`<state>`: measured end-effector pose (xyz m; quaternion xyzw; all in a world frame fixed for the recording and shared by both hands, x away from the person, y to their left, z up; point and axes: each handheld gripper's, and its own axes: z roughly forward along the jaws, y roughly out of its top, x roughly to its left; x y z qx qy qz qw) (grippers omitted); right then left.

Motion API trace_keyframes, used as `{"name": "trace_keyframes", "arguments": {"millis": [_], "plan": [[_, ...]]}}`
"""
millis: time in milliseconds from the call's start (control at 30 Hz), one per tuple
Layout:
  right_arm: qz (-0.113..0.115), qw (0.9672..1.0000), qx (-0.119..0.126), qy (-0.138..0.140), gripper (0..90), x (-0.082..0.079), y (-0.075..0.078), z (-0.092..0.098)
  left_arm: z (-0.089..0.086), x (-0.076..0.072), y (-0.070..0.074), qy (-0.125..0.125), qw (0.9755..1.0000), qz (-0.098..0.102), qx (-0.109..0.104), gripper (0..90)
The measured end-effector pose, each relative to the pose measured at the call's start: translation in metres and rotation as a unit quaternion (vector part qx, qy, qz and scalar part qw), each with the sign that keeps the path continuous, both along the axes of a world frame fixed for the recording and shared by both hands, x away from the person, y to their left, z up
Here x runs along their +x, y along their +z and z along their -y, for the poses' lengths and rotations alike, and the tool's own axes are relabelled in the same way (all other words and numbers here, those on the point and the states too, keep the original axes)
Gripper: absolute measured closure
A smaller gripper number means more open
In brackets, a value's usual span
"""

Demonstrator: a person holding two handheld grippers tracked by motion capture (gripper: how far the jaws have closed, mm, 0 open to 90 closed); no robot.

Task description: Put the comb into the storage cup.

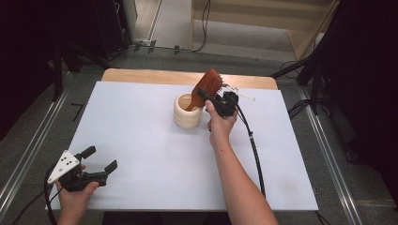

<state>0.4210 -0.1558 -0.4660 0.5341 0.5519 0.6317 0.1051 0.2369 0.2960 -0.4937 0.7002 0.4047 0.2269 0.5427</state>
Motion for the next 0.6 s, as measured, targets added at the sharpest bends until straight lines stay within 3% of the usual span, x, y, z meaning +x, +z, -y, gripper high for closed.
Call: {"name": "trace_keyframes", "arguments": {"millis": [600], "plan": [[0.001,0.9997,-0.010,0.024,27.7,-0.0006,0.0021,0.0088,0.0001,0.0003,0.0000,-0.001,1.0000,-0.001,0.001,0.1]]}}
